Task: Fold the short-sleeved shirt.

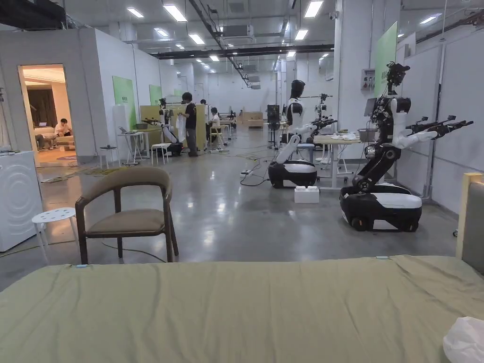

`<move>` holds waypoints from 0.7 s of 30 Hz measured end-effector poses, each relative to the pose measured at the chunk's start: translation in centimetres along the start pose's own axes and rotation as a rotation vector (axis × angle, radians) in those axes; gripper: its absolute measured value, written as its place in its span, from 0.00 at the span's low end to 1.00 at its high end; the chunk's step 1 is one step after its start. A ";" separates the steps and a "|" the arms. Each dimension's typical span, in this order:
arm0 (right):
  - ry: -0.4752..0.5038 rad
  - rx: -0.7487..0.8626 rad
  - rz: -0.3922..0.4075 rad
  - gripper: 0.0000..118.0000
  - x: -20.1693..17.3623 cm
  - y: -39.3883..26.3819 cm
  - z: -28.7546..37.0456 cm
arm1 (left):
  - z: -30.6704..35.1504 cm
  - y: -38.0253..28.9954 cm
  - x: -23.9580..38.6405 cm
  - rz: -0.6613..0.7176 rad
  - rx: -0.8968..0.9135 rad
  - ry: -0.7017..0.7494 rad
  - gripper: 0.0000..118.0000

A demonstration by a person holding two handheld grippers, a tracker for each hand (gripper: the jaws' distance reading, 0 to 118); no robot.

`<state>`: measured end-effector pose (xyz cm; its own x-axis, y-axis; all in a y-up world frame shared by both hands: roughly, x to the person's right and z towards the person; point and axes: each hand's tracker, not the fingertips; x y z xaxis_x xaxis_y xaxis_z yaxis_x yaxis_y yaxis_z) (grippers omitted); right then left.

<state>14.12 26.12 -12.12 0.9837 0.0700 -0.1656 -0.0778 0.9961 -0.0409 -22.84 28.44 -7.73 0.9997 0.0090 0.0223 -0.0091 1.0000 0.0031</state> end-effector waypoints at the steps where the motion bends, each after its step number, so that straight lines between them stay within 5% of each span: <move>1: -0.001 0.000 0.002 0.00 0.0 -0.1 0.0 | -0.1 0.0 0.0 0.000 -0.002 0.001 0.00; 7: -0.011 0.005 0.031 0.00 0.1 0.0 0.3 | -0.4 0.1 0.3 -0.010 -0.015 0.015 0.00; 11: -0.026 -0.007 0.157 0.00 -0.2 0.4 0.1 | -0.6 0.3 0.9 -0.133 -0.020 0.019 0.00; 13: -0.049 -0.018 0.337 0.00 -0.9 0.5 -0.1 | -0.7 0.0 1.9 -0.347 -0.023 0.032 0.00; 16: -0.086 -0.047 0.746 0.00 -2.6 -0.5 -0.5 | -0.8 -2.5 3.7 -0.831 -0.063 0.027 0.00; 21: 0.005 -0.068 1.318 0.00 -4.2 -5.2 -0.6 | -0.4 -9.5 4.5 -1.473 -0.164 -0.112 0.00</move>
<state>10.32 20.57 -11.85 0.1646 0.9786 -0.1232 -0.9786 0.1776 0.1035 -18.23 19.03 -8.09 0.1002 -0.9796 0.1741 0.9950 0.0983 -0.0192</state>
